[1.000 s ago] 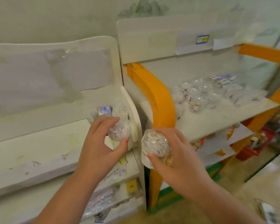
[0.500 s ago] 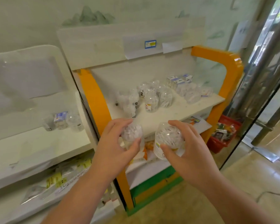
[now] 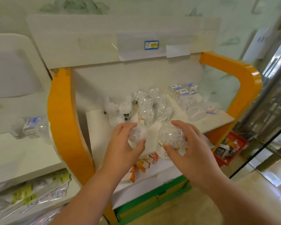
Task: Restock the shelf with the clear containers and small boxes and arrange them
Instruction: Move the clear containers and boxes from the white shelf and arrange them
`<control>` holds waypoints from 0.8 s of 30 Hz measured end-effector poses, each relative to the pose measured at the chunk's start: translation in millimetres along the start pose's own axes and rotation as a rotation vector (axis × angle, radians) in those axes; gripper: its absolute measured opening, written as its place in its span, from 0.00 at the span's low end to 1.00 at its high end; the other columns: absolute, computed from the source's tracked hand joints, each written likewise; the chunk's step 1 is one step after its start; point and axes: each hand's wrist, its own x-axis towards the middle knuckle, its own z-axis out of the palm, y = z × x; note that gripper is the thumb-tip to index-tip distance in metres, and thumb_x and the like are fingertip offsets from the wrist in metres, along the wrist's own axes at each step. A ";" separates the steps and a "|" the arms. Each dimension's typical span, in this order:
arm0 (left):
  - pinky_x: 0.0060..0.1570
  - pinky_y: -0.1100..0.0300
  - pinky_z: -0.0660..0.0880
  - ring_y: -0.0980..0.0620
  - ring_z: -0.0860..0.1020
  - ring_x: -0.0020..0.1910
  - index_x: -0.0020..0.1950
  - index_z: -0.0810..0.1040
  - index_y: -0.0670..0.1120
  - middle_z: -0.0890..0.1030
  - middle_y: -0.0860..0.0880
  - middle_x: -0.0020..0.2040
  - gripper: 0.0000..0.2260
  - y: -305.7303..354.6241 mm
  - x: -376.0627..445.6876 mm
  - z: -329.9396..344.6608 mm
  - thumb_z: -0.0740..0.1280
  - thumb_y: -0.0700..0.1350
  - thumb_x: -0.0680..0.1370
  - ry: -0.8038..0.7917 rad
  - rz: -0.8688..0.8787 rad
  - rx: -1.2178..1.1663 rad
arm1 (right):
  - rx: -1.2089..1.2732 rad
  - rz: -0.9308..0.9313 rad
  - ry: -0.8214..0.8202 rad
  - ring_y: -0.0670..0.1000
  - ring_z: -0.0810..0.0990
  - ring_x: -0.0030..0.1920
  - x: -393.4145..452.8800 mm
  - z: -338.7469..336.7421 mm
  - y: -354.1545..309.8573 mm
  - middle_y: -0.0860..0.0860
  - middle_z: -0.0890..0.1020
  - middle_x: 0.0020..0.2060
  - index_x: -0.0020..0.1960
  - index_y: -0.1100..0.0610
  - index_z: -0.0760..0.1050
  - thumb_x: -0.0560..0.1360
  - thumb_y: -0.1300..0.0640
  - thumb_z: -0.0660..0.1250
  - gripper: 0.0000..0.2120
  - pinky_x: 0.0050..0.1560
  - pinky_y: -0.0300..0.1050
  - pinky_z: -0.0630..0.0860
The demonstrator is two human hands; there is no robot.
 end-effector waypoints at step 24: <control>0.62 0.56 0.72 0.56 0.73 0.62 0.65 0.75 0.50 0.71 0.54 0.63 0.21 -46.1 73.0 68.0 0.74 0.46 0.73 0.236 -0.307 0.250 | 0.258 -0.254 -0.302 0.34 0.70 0.62 156.1 22.8 94.9 0.29 0.68 0.60 0.65 0.32 0.65 0.70 0.48 0.75 0.29 0.58 0.24 0.64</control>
